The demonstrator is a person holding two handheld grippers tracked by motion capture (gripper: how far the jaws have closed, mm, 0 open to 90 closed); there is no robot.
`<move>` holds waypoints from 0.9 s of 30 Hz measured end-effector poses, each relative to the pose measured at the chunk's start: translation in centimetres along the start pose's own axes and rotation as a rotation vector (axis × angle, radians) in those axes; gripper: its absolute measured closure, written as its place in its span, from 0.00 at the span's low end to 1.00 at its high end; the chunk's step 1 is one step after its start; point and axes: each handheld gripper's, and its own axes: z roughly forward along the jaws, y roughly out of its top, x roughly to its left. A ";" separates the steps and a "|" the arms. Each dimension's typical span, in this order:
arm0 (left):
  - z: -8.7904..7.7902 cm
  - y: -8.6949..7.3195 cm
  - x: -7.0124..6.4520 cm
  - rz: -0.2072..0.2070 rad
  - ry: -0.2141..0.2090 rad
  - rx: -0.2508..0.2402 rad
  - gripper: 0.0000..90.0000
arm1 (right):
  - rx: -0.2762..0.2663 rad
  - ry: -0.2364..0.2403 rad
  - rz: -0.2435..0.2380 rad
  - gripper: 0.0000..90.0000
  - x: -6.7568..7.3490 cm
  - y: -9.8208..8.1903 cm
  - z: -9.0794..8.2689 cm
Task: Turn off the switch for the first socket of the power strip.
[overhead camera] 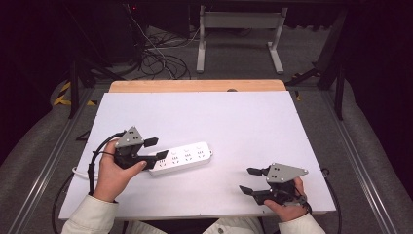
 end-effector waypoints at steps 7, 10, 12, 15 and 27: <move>-1.5 -0.1 -0.5 -0.002 0.004 -0.071 0.29 | -0.005 0.002 0.007 0.41 -0.1 0.0 0.0; -2.2 -0.4 -0.6 0.016 0.008 -0.097 0.27 | -0.008 0.003 0.008 0.40 -0.1 -0.1 -0.1; -2.6 -0.8 -0.6 0.015 -0.002 -0.116 0.25 | -0.007 0.004 0.010 0.40 -0.1 -0.1 -0.1; -2.9 -1.4 -0.7 0.022 -0.019 -0.139 0.22 | -0.009 0.005 0.012 0.40 -0.2 -0.1 -0.1; -4.4 -4.9 -0.7 -0.002 -0.021 -0.176 0.21 | -0.009 0.005 0.011 0.40 -0.1 -0.1 -0.1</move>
